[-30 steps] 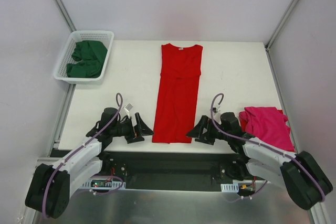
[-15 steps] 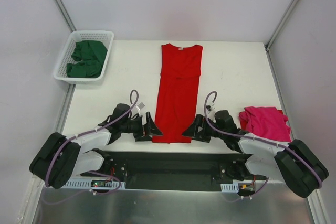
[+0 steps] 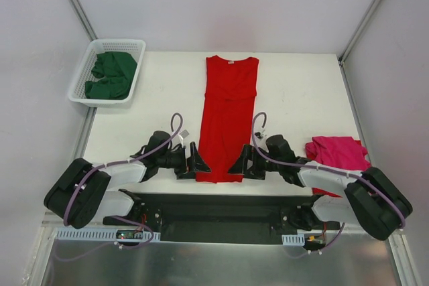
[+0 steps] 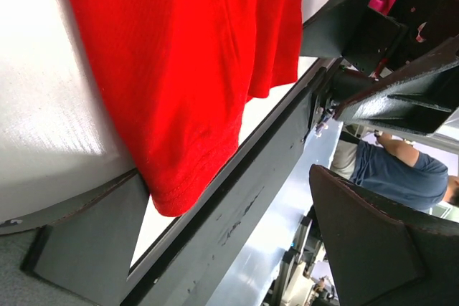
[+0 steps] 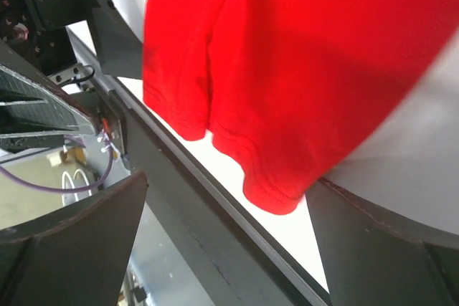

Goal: Fold and stack the t-shirts
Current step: Grab the bottom of the folded rectangular tshirt with both arms

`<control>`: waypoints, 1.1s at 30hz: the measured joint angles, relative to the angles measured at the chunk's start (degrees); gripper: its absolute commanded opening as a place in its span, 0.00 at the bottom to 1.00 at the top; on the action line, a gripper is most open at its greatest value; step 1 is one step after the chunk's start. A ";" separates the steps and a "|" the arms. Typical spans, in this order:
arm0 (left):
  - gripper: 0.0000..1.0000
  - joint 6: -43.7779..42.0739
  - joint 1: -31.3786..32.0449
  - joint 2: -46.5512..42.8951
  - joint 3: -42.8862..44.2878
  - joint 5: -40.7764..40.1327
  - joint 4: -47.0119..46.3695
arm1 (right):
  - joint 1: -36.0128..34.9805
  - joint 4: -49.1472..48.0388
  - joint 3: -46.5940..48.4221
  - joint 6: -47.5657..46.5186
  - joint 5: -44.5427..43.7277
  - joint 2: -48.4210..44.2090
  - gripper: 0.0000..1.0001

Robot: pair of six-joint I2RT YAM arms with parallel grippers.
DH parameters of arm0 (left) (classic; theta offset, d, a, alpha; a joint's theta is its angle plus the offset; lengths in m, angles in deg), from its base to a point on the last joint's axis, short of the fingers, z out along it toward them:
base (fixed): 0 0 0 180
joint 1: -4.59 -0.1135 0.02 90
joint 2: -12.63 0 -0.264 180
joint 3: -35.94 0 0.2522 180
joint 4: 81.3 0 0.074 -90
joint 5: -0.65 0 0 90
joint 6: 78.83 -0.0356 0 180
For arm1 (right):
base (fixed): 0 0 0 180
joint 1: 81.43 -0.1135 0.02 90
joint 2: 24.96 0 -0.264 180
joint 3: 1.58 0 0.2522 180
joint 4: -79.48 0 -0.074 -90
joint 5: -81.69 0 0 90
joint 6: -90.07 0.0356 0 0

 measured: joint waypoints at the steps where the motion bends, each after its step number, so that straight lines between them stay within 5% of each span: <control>1: 0.93 -0.04 0.00 -0.26 0.00 -0.09 0.13 | -0.31 -0.76 0.59 0.02 0.57 1.42 0.95; 9: 0.92 -1.86 0.02 -4.85 0.00 -3.32 5.27 | -3.76 -1.40 3.39 0.00 1.62 5.79 0.93; 14: 0.91 -2.67 0.02 -5.60 0.02 -4.33 6.62 | -5.97 5.70 4.96 -0.68 -0.31 3.63 0.92; 23: 0.91 -3.48 0.02 -4.72 0.61 -4.46 6.97 | -8.83 16.17 7.30 -1.70 -4.61 1.90 0.75; 33: 0.91 -3.58 0.02 -4.72 0.66 -4.46 7.04 | -12.15 25.90 11.69 -2.54 -13.79 2.08 0.76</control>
